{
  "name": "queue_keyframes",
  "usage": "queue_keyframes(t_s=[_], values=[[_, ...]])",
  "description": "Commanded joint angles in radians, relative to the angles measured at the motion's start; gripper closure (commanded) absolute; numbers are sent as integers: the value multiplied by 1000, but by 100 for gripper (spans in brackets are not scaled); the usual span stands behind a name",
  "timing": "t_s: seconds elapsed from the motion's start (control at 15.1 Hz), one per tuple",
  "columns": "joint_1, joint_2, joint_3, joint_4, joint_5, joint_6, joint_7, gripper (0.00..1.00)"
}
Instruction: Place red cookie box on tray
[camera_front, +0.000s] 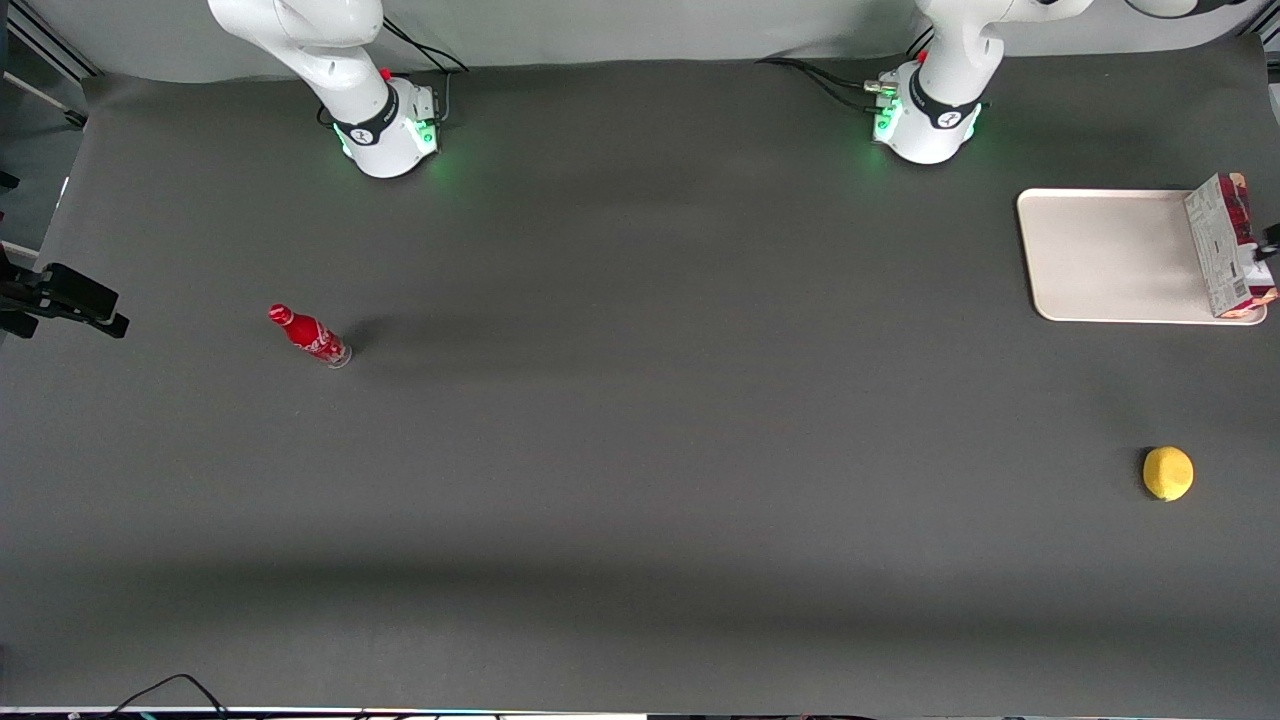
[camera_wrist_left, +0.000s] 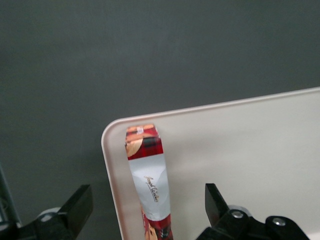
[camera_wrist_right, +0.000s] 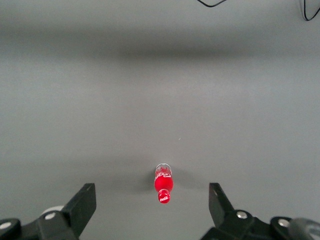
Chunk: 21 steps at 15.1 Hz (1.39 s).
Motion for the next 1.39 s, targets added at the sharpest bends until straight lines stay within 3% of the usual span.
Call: queue_keyframes(t_s=[0.0, 0.13, 0.46, 0.6, 0.73, 0.93, 1.06, 1.33], values=[[-3, -44, 49, 269, 66, -330, -193, 0], [-6, -76, 44, 450, 129, -500, -328, 0], [-17, -108, -3, 848, 161, -894, -610, 0], [-23, -130, -72, 989, 189, -1040, -734, 0], [-28, -171, -203, 1066, 226, -1142, -898, 0], [-22, -298, -563, 1039, 403, -1160, -1176, 0], [-17, -407, -769, 900, 509, -1121, -1282, 0], [-17, -694, -931, 370, 539, -813, -1418, 0]])
